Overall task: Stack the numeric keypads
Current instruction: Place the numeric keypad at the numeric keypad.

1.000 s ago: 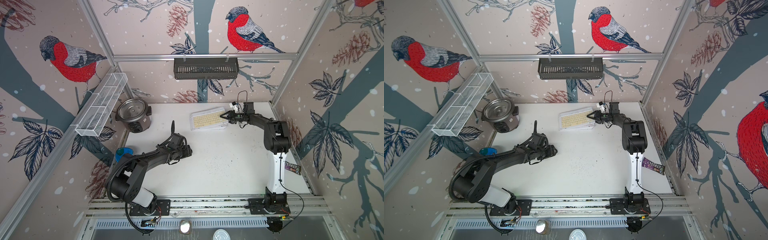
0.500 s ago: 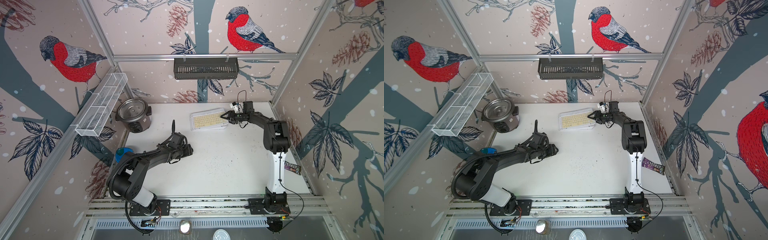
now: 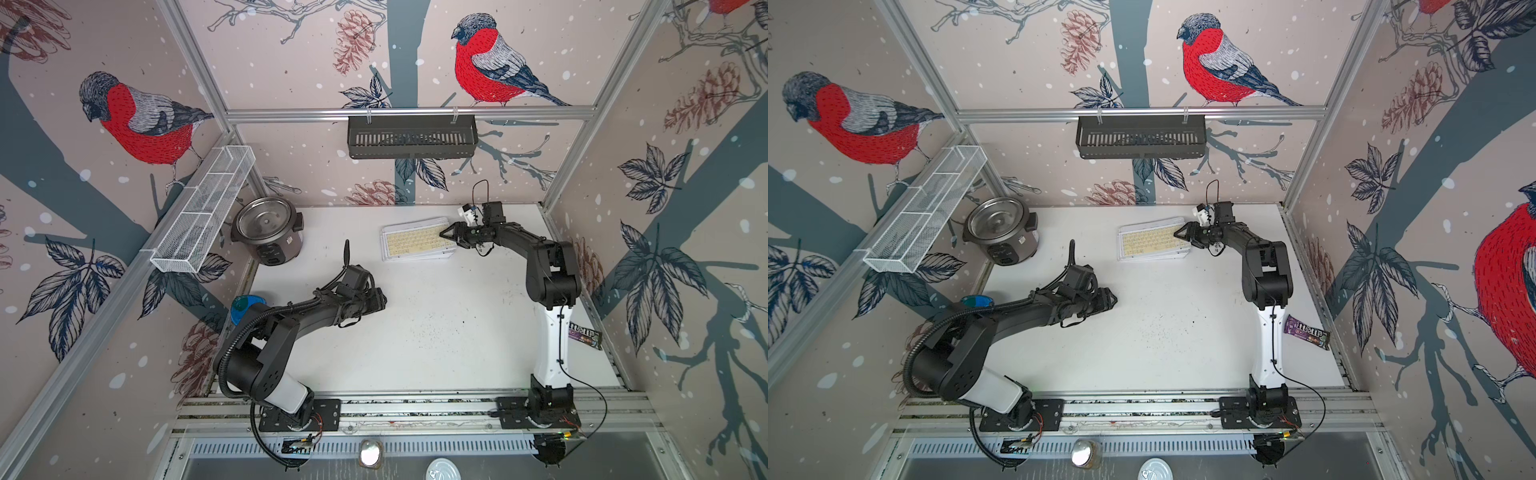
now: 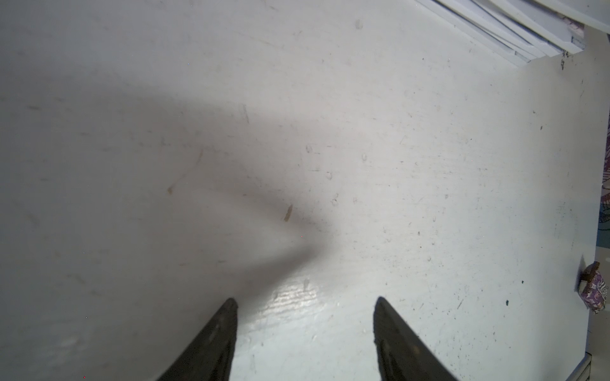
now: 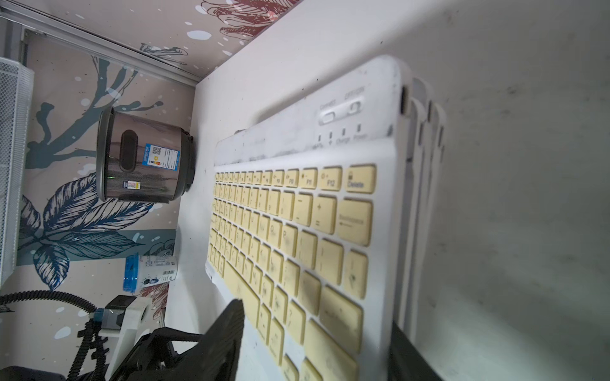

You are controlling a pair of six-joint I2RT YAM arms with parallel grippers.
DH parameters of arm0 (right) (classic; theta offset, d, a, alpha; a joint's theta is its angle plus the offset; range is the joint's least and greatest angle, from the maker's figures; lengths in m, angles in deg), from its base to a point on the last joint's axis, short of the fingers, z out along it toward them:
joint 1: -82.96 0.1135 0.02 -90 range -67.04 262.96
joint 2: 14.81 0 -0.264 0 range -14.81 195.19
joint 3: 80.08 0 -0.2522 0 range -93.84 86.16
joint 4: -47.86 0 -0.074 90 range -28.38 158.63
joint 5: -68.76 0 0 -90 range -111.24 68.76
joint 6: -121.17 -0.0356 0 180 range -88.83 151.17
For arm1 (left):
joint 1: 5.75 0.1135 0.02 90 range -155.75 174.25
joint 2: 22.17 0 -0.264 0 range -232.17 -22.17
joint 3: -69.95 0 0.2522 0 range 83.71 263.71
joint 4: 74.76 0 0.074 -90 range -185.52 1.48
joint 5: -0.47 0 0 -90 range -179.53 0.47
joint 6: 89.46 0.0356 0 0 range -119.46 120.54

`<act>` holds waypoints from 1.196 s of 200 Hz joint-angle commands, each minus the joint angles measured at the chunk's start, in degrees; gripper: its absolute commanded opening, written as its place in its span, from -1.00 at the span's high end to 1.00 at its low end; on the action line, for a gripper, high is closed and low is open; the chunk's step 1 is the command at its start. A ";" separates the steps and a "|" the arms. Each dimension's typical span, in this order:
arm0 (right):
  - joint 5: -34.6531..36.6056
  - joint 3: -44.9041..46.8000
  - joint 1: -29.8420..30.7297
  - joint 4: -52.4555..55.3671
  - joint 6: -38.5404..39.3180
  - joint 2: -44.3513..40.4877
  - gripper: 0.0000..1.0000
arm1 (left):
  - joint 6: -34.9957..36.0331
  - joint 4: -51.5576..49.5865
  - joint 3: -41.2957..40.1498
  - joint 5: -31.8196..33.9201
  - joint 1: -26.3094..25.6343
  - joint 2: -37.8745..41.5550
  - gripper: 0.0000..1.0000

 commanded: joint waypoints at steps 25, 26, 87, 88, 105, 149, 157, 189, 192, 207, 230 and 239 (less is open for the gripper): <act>5.29 -0.10 0.93 2.16 2.23 -1.79 -0.22 | 0.00 -1.86 -0.75 0.04 0.17 -0.01 -0.31; 5.40 -0.10 0.94 2.18 2.32 -1.84 -0.22 | 0.02 -1.86 -0.75 -0.01 0.17 -0.02 -0.31; 12.77 -0.46 1.61 5.05 2.70 -3.41 -0.24 | -0.03 -1.10 -1.54 -0.29 0.17 0.14 -0.31; 12.83 -0.46 1.59 5.12 2.73 -3.49 -0.24 | -0.04 -1.13 -1.54 -0.35 0.22 0.14 -0.31; 14.11 -0.52 1.53 5.36 2.59 -3.82 -0.25 | -0.04 -0.92 -1.72 -0.41 0.24 0.31 -0.31; 15.71 -0.97 1.66 5.20 2.15 -4.84 -0.27 | 0.30 -1.05 -1.89 -0.07 0.26 1.17 -0.31; 15.94 -0.86 1.65 5.10 2.04 -5.20 -0.27 | 0.35 -1.01 -1.89 0.00 0.17 1.37 -0.31; 18.91 0.25 1.87 4.74 2.16 -7.84 -0.28 | 0.82 -1.22 -1.81 0.87 0.17 2.22 -0.31; 19.24 0.45 1.92 4.62 2.23 -8.23 -0.28 | 0.89 -1.36 -1.74 1.10 0.18 2.36 -0.31; 20.77 2.49 2.25 3.78 2.62 -10.67 -0.28 | 1.16 -1.75 -1.72 2.33 0.25 3.42 -0.31; 25.02 7.31 3.25 2.65 3.38 -16.04 -0.28 | 1.39 -2.29 -2.06 4.83 0.20 6.72 -0.31; 27.06 9.61 3.86 2.10 3.90 -18.56 -0.29 | 1.63 -2.51 -2.28 6.35 0.17 8.48 -0.31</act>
